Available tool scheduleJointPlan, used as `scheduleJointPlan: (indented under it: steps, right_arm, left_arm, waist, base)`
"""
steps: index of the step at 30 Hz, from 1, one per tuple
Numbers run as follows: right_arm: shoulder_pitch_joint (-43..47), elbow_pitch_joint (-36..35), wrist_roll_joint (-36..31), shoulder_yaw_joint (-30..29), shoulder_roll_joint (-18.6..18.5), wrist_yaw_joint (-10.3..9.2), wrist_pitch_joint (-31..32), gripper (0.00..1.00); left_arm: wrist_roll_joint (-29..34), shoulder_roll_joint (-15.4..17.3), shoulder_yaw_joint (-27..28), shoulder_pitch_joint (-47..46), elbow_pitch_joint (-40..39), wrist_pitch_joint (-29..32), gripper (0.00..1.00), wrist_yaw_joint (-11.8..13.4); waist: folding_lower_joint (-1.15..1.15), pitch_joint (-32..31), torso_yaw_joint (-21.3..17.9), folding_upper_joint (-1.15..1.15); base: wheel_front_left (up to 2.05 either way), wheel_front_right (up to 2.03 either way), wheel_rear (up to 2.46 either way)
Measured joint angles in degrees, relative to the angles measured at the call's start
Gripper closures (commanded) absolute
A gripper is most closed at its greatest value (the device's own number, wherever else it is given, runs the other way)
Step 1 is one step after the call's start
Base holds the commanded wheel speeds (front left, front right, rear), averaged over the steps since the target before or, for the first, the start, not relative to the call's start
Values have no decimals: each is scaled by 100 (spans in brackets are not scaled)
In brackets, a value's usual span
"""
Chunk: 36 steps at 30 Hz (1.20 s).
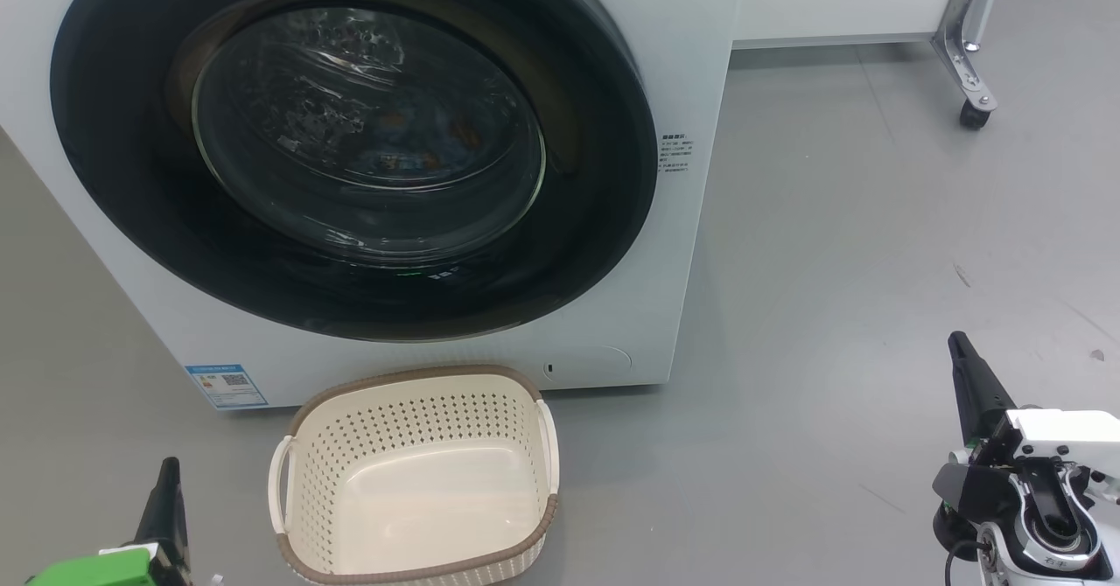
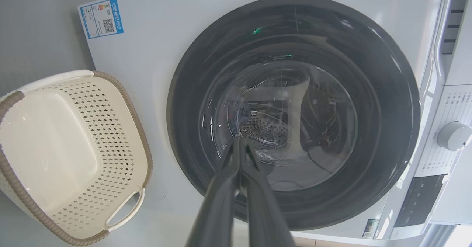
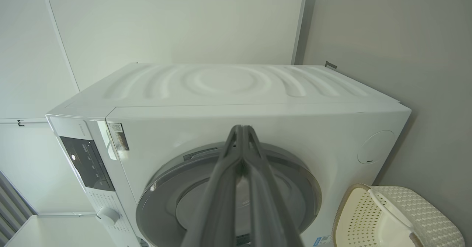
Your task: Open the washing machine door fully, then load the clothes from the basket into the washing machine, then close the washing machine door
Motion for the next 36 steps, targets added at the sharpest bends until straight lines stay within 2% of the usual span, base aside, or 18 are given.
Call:
scheduleJointPlan:
  steps: [4,36]
  right_arm:
    - [44,-15,155,-74,32,1,24,100]
    - [97,-16,155,-85,43,1,30,100]
  left_arm:
    - [-190,-11,41,-56,5,27,100,9]
    - [-190,-20,51,-76,26,44,100,9]
  waist:
    - [0,-9,6,0]
    - [0,-9,6,0]
  base:
    - [0,0,0]
    - [0,0,0]
